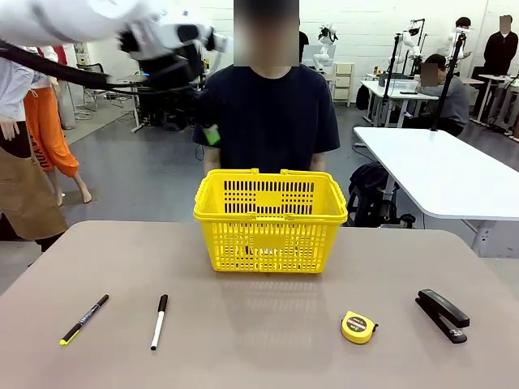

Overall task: Place the items the person wants into the basket.
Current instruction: Pick up the item the person points to and place it in the Market Basket.

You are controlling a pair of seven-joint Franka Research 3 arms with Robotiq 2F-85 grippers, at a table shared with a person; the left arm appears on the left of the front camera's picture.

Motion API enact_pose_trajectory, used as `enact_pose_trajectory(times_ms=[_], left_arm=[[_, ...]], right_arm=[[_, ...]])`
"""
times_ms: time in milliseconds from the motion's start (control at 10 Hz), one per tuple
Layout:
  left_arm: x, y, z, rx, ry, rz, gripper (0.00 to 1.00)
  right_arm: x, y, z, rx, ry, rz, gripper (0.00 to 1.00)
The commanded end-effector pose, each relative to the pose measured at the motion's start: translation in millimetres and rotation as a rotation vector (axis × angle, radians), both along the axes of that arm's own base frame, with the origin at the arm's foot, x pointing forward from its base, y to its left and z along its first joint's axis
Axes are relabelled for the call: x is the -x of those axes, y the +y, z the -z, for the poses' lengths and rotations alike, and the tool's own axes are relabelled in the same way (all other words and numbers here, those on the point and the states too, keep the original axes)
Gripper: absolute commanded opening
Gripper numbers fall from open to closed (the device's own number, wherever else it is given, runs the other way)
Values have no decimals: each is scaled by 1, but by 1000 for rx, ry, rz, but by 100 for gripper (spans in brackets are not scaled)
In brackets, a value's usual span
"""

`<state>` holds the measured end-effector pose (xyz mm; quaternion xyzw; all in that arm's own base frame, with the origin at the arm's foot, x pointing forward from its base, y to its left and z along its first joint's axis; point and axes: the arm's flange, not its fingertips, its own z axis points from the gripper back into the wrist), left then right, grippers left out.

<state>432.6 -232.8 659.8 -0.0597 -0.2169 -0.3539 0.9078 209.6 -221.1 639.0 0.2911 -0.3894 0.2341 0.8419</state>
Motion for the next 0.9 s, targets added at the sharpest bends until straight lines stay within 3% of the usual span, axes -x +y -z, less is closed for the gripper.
enact_pose_trajectory(times_ms=[0,400,600,700,800], left_arm=[[38,42,42,36,16,12,100],[69,82,65,77,23,-15,100],[57,84,72,31,48,-50,100],[38,83,79,-3,114,-90,100],[66,86,70,47,50,-40,100]], right_arm=[[0,1,-2,-18,-21,-16,100],[0,1,-2,-18,-21,-16,100],[0,1,-2,-18,-21,-16,100],[0,1,-2,-18,-21,-16,100],[0,1,-2,-18,-21,-16,100]])
